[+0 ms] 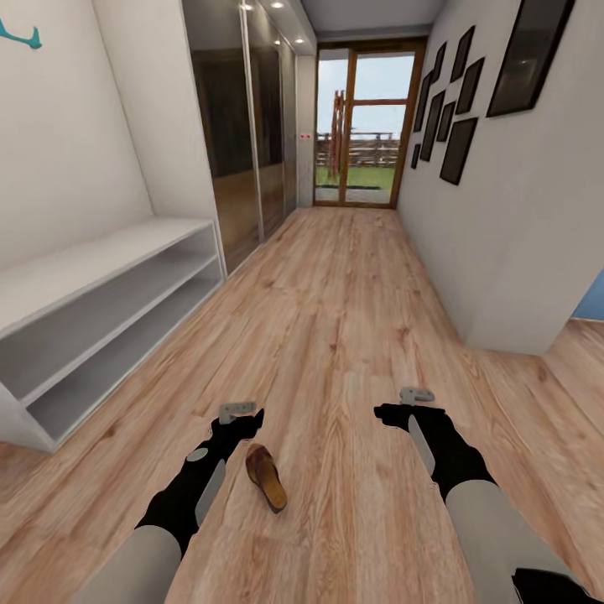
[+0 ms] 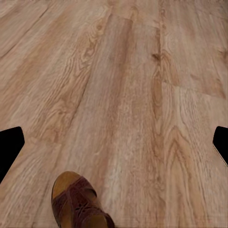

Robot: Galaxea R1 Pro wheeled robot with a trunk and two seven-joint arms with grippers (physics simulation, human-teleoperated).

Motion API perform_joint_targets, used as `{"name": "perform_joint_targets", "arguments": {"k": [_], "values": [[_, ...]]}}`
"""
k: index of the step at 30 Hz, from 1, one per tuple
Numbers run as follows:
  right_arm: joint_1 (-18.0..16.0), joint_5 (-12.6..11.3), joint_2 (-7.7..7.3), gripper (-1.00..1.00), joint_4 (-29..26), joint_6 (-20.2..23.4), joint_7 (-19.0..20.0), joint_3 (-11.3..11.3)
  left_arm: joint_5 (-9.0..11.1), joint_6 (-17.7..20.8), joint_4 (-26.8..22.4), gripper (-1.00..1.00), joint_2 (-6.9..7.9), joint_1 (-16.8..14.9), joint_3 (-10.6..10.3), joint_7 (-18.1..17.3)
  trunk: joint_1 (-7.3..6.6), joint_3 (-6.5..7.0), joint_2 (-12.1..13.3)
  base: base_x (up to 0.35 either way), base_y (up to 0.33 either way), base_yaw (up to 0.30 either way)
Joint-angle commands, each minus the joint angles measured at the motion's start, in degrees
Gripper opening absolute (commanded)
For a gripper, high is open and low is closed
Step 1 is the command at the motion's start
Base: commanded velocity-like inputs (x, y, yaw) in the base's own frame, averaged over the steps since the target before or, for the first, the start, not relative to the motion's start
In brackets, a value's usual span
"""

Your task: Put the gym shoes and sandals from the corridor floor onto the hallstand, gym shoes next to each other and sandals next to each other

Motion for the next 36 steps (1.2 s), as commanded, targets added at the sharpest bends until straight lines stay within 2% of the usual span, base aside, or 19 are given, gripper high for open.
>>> {"name": "perform_joint_targets", "arguments": {"k": [1,19,36], "values": [[-0.02,0.02,0.05,1.00,-0.07,0.26,-0.04,-0.17,0.49,0.07,-0.02,1.00,-0.03,-0.02,0.14,-0.32,0.02,-0.05,-0.02,0.307,-0.221,0.000],[-0.02,0.02,0.05,1.00,-0.07,0.26,-0.03,-0.17,0.49,0.05,-0.02,1.00,-0.03,-0.02,0.14,-0.32,0.02,-0.05,-0.02,0.284,-0.228,0.000],[-0.02,0.02,0.05,1.00,-0.07,0.26,0.03,-0.17,0.49,0.03,-0.02,1.00,-0.03,-0.02,0.14,-0.32,0.02,-0.05,-0.02,0.156,-0.307,0.000]]}}
